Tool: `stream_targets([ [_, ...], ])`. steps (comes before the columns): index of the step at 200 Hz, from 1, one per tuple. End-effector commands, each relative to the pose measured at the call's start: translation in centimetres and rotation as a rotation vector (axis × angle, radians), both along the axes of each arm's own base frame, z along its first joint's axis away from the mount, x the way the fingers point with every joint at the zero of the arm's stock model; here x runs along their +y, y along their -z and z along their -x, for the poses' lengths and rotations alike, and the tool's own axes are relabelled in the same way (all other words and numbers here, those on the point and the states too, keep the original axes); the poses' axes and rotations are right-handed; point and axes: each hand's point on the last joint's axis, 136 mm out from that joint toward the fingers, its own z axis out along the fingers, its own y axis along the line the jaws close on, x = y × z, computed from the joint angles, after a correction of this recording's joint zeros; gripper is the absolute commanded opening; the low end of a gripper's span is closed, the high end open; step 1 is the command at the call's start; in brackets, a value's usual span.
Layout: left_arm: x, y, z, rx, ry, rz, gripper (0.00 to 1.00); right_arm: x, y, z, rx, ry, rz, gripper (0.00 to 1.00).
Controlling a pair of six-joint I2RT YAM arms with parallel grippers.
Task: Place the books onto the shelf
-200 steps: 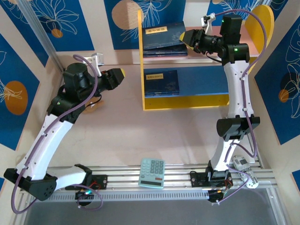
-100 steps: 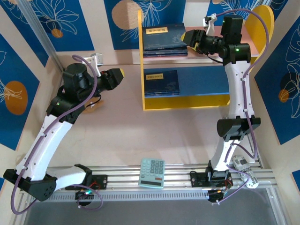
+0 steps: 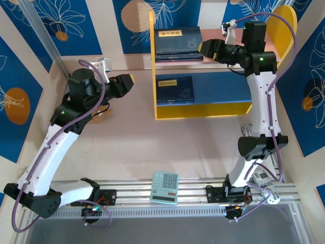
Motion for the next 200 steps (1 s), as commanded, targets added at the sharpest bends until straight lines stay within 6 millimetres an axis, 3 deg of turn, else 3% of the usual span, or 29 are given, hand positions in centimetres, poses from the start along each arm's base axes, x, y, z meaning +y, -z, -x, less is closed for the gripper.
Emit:
stream_targets([
  [1, -0.3, -0.5, 0.1, -0.024, 0.012, -0.008, 0.42, 0.3, 1.6, 1.5, 0.037, -0.011, 0.073, 0.55],
  [54, -0.3, -0.5, 0.0, -0.024, 0.012, -0.009, 0.41, 1.2, 3.0, 1.3, 0.048, 0.021, 0.193, 0.53],
  [119, -0.2, -0.5, 0.1, -0.024, 0.008, -0.013, 0.41, 1.6, 4.2, 0.7, 0.065, 0.033, 0.261, 0.38],
  [200, -0.3, -0.5, 0.0, -0.02, 0.012, -0.003, 0.4, 0.3, 4.8, 0.4, 0.075, 0.048, 0.287, 0.23],
])
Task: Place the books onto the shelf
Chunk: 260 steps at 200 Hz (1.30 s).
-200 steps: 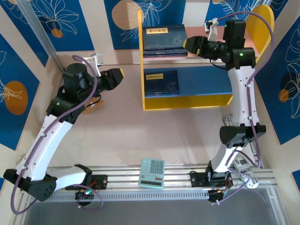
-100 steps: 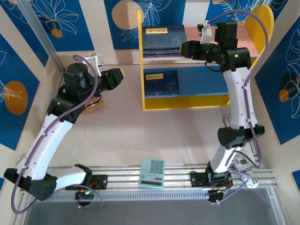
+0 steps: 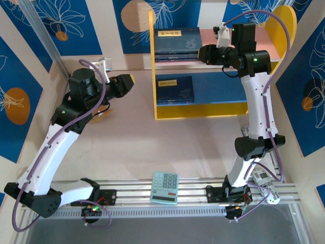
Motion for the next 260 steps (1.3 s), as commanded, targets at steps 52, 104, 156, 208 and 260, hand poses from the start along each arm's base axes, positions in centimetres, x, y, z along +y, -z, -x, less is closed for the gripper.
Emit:
stream_targets([
  [52, -0.5, -0.6, 0.2, -0.023, 0.019, 0.0, 0.4, -1.1, 3.3, 0.2, 0.119, -0.038, 0.02, 0.18],
  [104, -0.9, -0.6, 0.1, -0.024, 0.028, -0.001, 0.4, -1.6, 3.1, 0.3, 0.115, -0.055, -0.002, 0.15],
  [156, -1.1, -0.5, 0.3, -0.025, 0.034, -0.012, 0.39, -2.0, 2.2, 0.1, 0.107, -0.055, -0.059, 0.18],
  [208, -0.9, -0.4, 0.3, -0.024, 0.028, -0.02, 0.39, -2.7, 0.3, 0.5, 0.078, -0.04, -0.15, 0.32],
  [260, -0.8, -0.6, 0.5, -0.027, 0.027, -0.02, 0.39, -3.1, -0.6, -0.2, 0.078, -0.035, -0.242, 0.39],
])
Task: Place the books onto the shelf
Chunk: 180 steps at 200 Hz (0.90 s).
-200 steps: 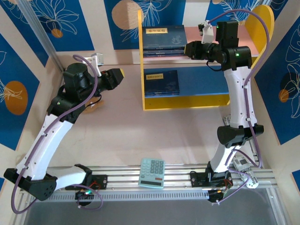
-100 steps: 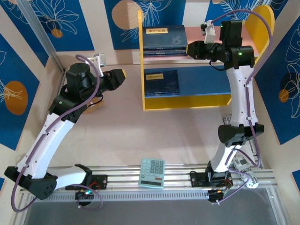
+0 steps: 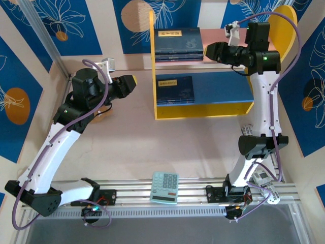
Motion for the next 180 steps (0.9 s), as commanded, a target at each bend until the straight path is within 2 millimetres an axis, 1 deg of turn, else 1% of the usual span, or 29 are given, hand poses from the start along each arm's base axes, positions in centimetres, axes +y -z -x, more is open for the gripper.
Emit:
stream_targets([
  [1, 0.0, -1.0, 0.4, -0.037, 0.007, -0.012, 0.39, -0.3, 0.0, 0.3, 0.038, 0.012, -0.058, 0.39],
  [57, 0.2, -1.0, 0.6, -0.038, 0.004, -0.021, 0.39, 1.0, 0.1, -0.9, 0.051, -0.023, -0.09, 0.44],
  [101, 0.4, -1.3, 0.8, -0.042, 0.002, -0.028, 0.39, 2.5, 0.3, -1.8, 0.049, -0.058, -0.063, 0.44],
  [137, 0.6, -1.4, 1.0, -0.048, -0.003, -0.033, 0.39, 3.4, 0.9, -2.2, 0.053, -0.079, -0.042, 0.45],
  [149, 0.6, -1.4, 1.0, -0.048, -0.003, -0.037, 0.39, 3.7, 1.2, -2.3, 0.055, -0.085, -0.033, 0.44],
  [180, 0.7, -1.5, 1.1, -0.051, -0.005, -0.04, 0.39, 4.2, 1.5, -1.9, 0.041, -0.12, 0.006, 0.38],
])
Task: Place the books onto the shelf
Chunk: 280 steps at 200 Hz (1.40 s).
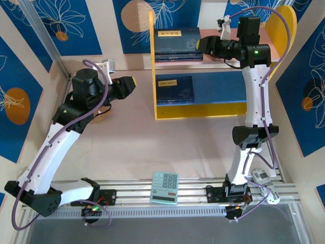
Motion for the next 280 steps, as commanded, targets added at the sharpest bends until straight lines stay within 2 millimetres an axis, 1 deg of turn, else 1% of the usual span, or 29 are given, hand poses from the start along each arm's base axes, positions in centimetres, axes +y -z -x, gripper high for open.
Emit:
stream_targets([
  [1, 0.4, -2.0, 0.9, -0.06, 0.0, -0.005, 0.39, 0.9, 1.9, 0.7, 0.058, -0.046, 0.035, 0.38],
  [47, 0.3, -2.2, 0.8, -0.061, 0.004, 0.003, 0.39, 0.7, 2.4, 1.5, 0.057, -0.069, 0.074, 0.28],
  [69, 0.2, -2.1, 0.7, -0.058, 0.003, 0.007, 0.39, 0.3, 2.4, 1.5, 0.057, -0.065, 0.076, 0.26],
  [150, -0.3, -2.1, 0.5, -0.054, 0.014, 0.014, 0.39, -0.9, 1.9, 2.1, 0.037, -0.071, 0.07, 0.21],
  [199, -0.4, -2.0, 0.4, -0.05, 0.018, 0.013, 0.39, -0.7, 1.4, 2.8, 0.023, -0.105, 0.056, 0.15],
  [229, -0.5, -2.0, 0.5, -0.054, 0.02, 0.011, 0.39, -0.5, 1.1, 3.7, 0.016, -0.132, 0.052, 0.12],
  [261, -0.6, -1.9, 0.5, -0.051, 0.022, 0.011, 0.39, -0.6, 0.7, 4.1, 0.02, -0.131, 0.04, 0.13],
  [280, -0.7, -1.8, 0.5, -0.05, 0.023, 0.013, 0.39, -0.6, 0.6, 3.9, 0.03, -0.117, 0.025, 0.15],
])
